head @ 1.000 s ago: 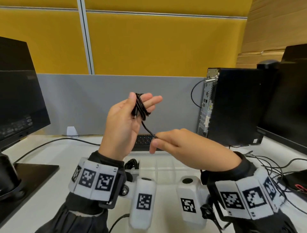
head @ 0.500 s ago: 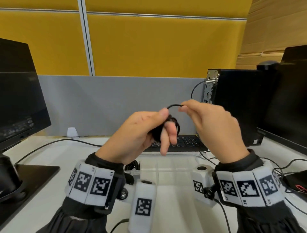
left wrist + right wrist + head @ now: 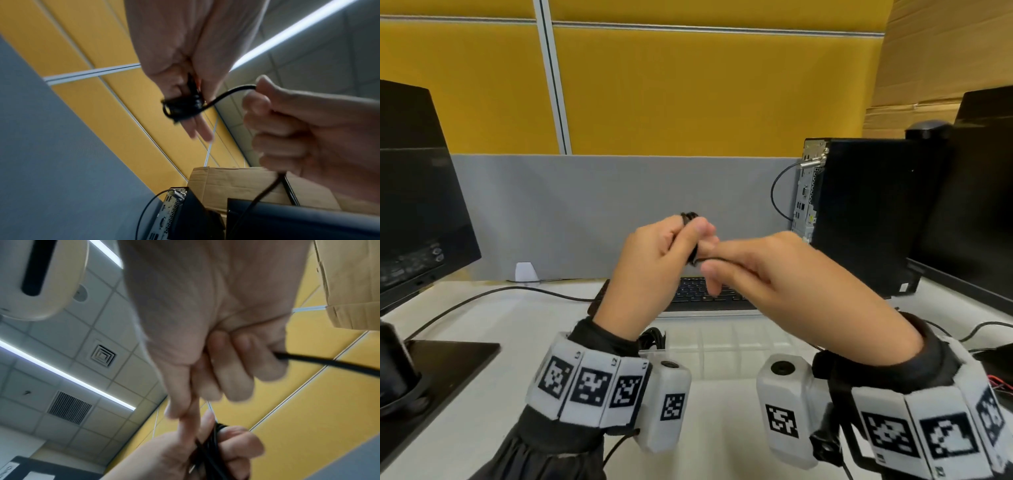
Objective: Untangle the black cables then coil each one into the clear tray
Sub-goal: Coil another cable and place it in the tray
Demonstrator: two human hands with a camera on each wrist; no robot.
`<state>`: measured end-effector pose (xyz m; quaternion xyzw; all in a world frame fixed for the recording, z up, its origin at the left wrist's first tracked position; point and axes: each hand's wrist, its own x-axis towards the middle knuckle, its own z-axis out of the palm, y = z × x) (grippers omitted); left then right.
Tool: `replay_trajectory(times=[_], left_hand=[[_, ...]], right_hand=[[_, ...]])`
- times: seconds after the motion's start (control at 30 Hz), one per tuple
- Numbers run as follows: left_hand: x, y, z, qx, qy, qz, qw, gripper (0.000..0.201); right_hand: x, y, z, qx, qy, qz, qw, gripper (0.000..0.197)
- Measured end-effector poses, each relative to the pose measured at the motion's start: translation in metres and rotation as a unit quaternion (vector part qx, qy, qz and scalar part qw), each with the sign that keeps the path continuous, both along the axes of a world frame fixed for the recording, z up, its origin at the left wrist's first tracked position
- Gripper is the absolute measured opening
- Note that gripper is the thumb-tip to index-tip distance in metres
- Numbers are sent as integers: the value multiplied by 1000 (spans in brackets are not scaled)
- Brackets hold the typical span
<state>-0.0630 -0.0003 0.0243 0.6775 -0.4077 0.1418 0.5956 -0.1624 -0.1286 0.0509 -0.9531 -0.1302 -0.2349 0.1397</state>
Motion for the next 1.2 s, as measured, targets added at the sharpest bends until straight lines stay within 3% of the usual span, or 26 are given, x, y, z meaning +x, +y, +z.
replay_trajectory(times=[0.07, 0.13, 0.23, 0.37, 0.5, 0.57, 0.63, 0.73, 0.93, 1.0, 1.1, 1.2], left_hand=[[-6, -1, 1, 65, 34, -70, 995, 48], [-12, 2, 5, 89, 128, -171, 973, 60], [-17, 10, 11, 46, 173, -254, 951, 41], [-18, 11, 15, -78, 202, -298, 930, 37], [-11, 11, 23, -337, 289, -269, 855, 34], [-2, 14, 24, -379, 253, -203, 867, 29], [5, 15, 20, -352, 213, -141, 900, 27], [11, 10, 10, -265, 185, -82, 943, 29], [-1, -7, 1, -150, 164, -72, 972, 37], [-8, -10, 0, -94, 165, -101, 977, 42], [-17, -8, 3, 14, 188, -208, 960, 54], [-17, 0, 6, 36, 173, -252, 951, 43]], right_hand=[[5, -3, -1, 41, -101, -22, 994, 26], [12, -9, -2, 98, -201, -30, 974, 21], [22, -16, -7, 136, -249, -37, 958, 23], [30, -19, -15, 126, -62, -53, 989, 30], [26, -20, -17, 24, 125, -75, 989, 33], [25, -18, -19, 17, 195, -38, 980, 35], [23, -12, -17, 6, 197, -9, 980, 35], [11, -4, -8, -19, 101, -22, 994, 35], [-5, 1, 2, -29, -49, -24, 998, 35], [-5, 0, 3, -35, -112, -56, 991, 34], [0, -9, 2, 11, -209, -84, 974, 32], [13, -19, -5, 76, -258, -74, 960, 22]])
